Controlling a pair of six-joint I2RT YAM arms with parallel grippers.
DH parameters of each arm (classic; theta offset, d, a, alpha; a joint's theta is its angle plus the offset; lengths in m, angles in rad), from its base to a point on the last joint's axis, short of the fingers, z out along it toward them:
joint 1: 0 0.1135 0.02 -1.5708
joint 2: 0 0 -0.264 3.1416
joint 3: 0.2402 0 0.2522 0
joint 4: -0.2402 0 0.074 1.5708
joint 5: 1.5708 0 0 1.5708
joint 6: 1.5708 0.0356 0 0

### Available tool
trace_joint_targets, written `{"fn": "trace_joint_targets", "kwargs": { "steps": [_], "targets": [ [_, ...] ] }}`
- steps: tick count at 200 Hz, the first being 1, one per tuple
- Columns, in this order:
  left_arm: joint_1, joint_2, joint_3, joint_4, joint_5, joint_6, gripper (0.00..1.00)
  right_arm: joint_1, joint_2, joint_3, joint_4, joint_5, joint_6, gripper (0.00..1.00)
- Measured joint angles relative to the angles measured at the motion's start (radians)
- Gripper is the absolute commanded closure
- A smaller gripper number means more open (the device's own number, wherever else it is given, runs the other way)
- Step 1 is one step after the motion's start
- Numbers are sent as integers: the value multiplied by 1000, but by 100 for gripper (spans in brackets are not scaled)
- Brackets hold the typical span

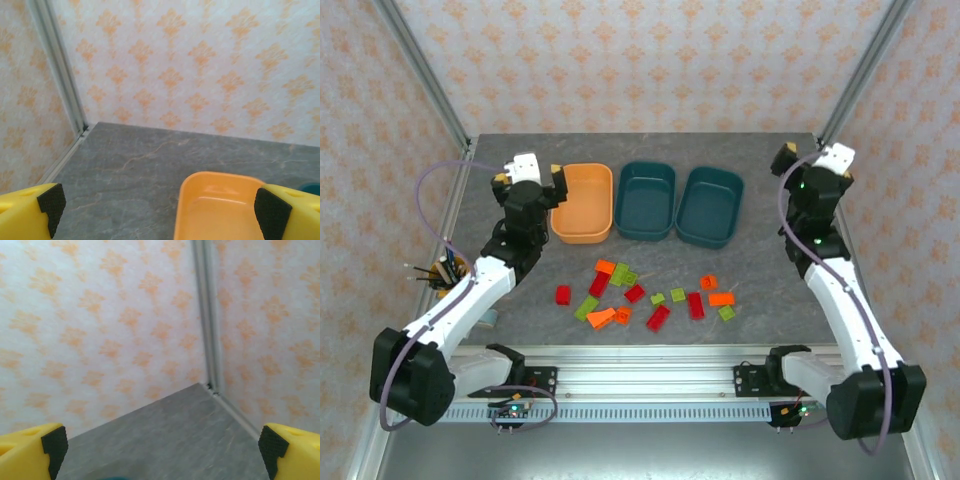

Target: Sort the legos into containers by color

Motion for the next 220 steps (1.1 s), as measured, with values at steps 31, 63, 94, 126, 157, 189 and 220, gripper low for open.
{"fn": "trace_joint_targets", "kwargs": {
  "steps": [31, 63, 94, 126, 157, 189, 220],
  "targets": [
    [-23, 43, 337, -364, -18, -208, 0, 10, 108, 406, -400, -24, 236, 0],
    [87, 95, 576, -647, 121, -449, 0, 0, 188, 446, -717, -134, 369, 18],
    [11, 153, 602, -826, 247, -480, 0, 118, 269, 443, -974, -151, 476, 25],
    [-106, 193, 592, -947, 333, -459, 3, 232, 254, 337, -1106, -207, 623, 31],
    [-183, 108, 446, -969, 396, -460, 7, 261, 230, 108, -1109, -335, 800, 33],
    [-285, 19, 308, -967, 447, -484, 9, 279, 267, 14, -1057, -438, 896, 33],
    [-365, -24, 214, -964, 458, -518, 10, 348, 370, 33, -990, -463, 764, 31]
  ]
}}
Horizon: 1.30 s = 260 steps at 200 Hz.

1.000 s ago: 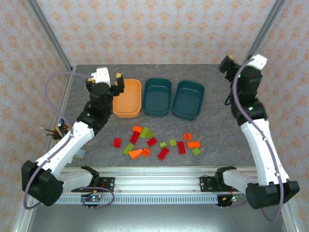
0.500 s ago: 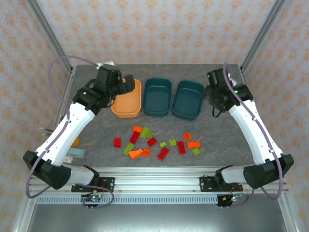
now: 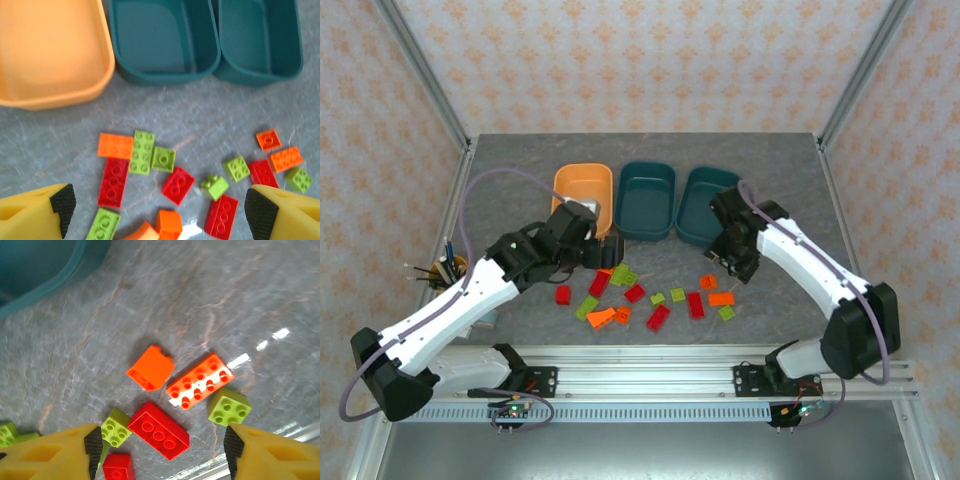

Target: Sort the legos into containers by color

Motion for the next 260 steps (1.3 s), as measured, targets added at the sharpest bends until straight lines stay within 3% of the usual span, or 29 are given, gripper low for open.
{"fn": "trace_joint_targets", "kwargs": {
  "steps": [55, 103, 190, 260],
  "targets": [
    [-10, -48, -53, 4, 0, -39, 10, 49, 136, 0, -6, -2, -365, 25],
    [-14, -50, -54, 18, 2, -55, 9, 49, 276, 2, -3, -3, -537, 24],
    [-29, -142, -123, 52, 124, -89, 8, 49, 365, 3, 79, -9, -622, 36],
    [-29, -164, -134, 53, 136, -111, 8, 49, 394, 4, 119, -7, -622, 48]
  ]
}}
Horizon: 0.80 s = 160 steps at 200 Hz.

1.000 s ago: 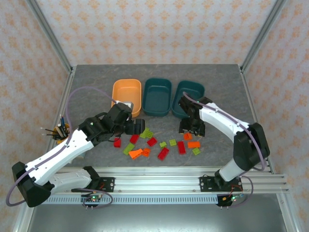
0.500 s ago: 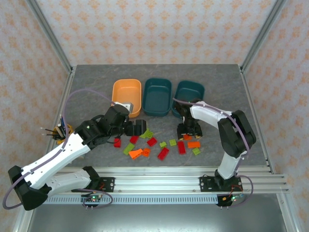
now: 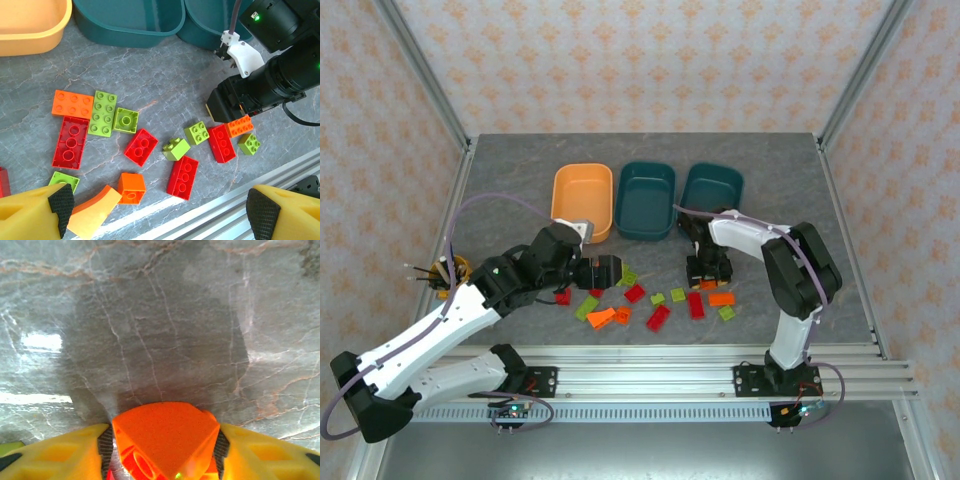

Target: Sort the legos into containers by color

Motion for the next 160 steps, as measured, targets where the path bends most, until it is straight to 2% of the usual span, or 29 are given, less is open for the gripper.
{"fn": "trace_joint_targets", "kwargs": {
  "steps": [60, 122, 160],
  "targets": [
    [0, 6, 0, 0, 7, 0, 8, 0, -17, -14, 11, 3, 15, 61],
    [0, 17, 0, 3, 6, -8, 8, 0, -168, -55, 36, 45, 62, 65],
    [0, 72, 28, 19, -5, -25, 7, -5, -241, 101, -32, 87, 96, 67]
  ]
}}
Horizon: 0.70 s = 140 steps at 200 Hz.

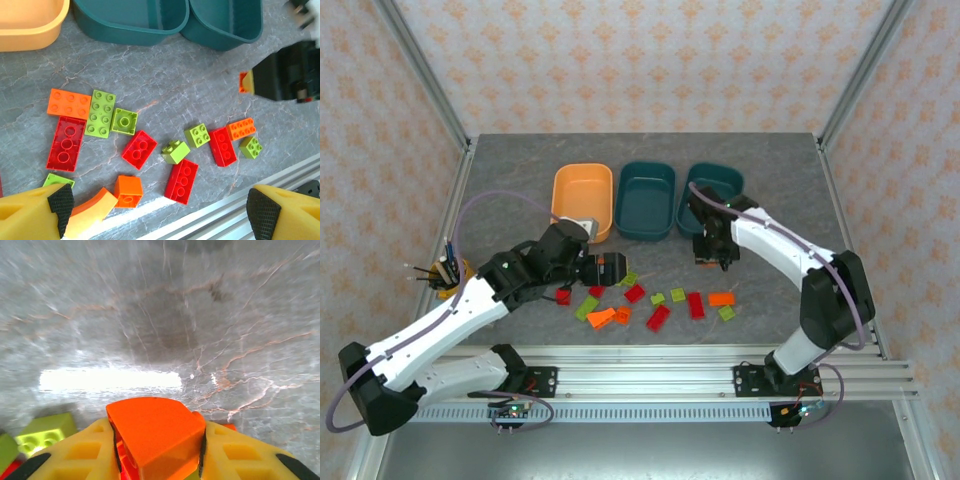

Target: Sort the legos into containers by color

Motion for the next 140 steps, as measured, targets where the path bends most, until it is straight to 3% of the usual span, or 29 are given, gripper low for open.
{"fn": "trace_joint_targets", "kwargs": {
  "steps": [36, 105, 140],
  "targets": [
    [0, 134, 142, 26, -30, -1, 6, -68, 66, 251, -14, 10, 11, 68],
    [30, 432, 410, 63, -33, 3, 6, -236, 489, 518, -3, -13, 43, 69],
    [54, 529, 477, 63, -34, 8, 6, -258, 659, 672, -33, -24, 50, 56]
  ]
}}
